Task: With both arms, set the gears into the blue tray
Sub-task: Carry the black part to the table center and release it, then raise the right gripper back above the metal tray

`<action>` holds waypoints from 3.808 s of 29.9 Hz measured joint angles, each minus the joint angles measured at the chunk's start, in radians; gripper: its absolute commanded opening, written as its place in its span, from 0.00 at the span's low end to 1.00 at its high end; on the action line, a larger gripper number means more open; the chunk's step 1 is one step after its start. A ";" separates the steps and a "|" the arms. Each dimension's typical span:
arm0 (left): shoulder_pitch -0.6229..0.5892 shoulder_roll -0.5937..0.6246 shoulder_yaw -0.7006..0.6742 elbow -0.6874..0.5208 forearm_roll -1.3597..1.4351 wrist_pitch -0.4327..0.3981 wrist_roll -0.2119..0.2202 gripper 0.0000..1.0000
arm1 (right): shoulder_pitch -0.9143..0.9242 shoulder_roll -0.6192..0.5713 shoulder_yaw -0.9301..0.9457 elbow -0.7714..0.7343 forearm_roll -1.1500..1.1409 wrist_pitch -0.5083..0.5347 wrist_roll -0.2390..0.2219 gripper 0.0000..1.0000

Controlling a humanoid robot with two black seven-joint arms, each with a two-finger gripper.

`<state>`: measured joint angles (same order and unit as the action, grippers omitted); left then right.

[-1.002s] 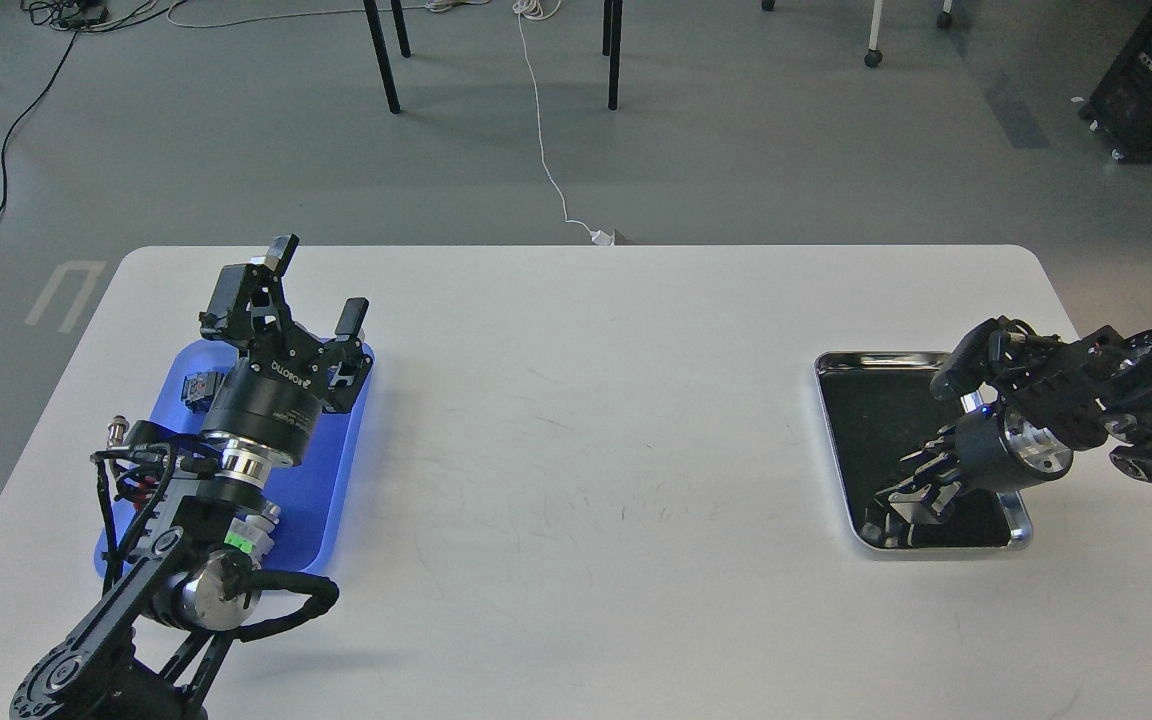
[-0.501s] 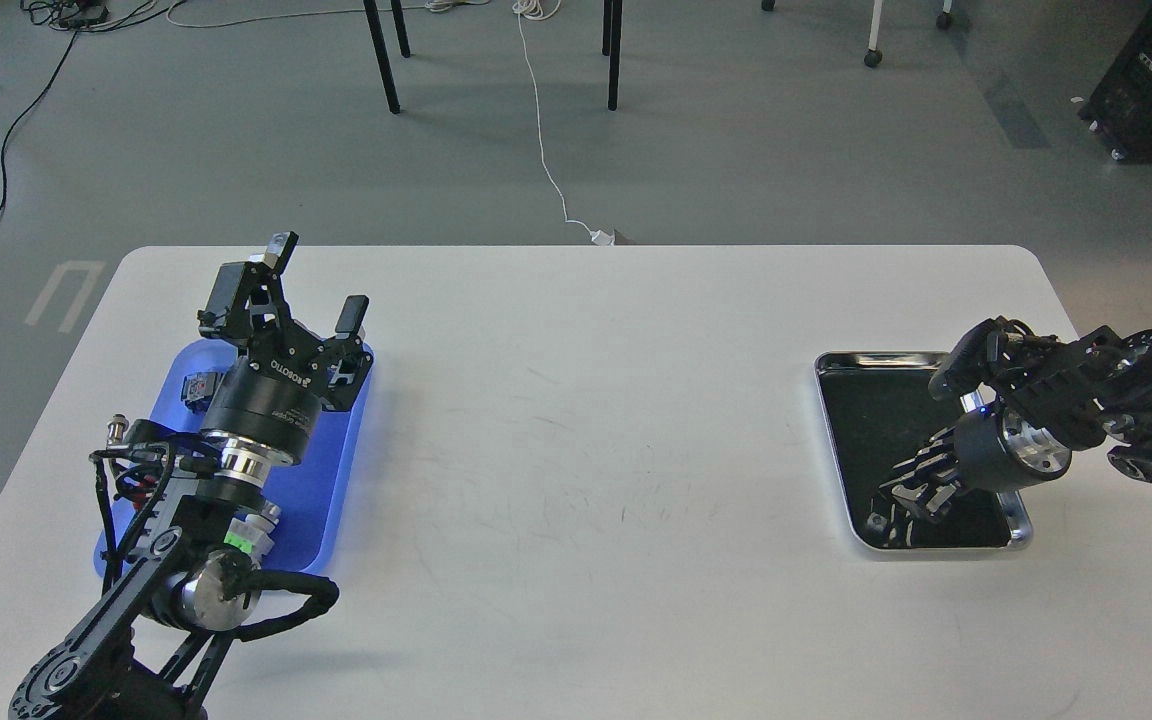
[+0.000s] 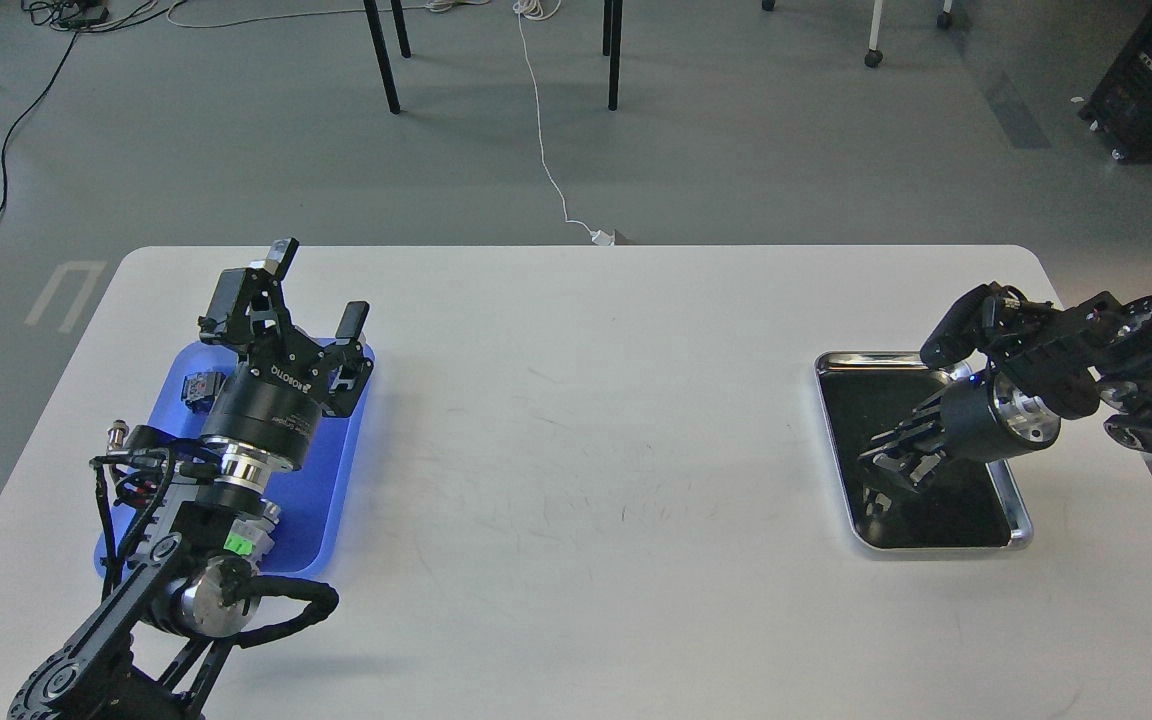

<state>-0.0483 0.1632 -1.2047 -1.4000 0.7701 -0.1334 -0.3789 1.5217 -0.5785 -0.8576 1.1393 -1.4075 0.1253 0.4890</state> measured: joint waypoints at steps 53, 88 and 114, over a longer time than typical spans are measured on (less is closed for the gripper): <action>0.048 0.029 -0.007 -0.043 0.002 0.000 0.000 0.98 | -0.130 0.579 -0.094 -0.180 0.378 -0.323 0.000 0.22; 0.045 0.020 0.006 -0.040 0.002 0.002 0.001 0.98 | -0.325 0.087 0.537 0.067 0.806 -0.352 -0.001 0.96; 0.010 0.030 0.043 -0.022 0.011 -0.023 -0.069 0.98 | -0.740 -0.183 1.137 0.144 1.519 -0.039 0.000 0.96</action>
<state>-0.0387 0.1933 -1.1619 -1.4222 0.7816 -0.1564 -0.4480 0.7819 -0.7615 0.2791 1.2837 0.1117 0.0861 0.4889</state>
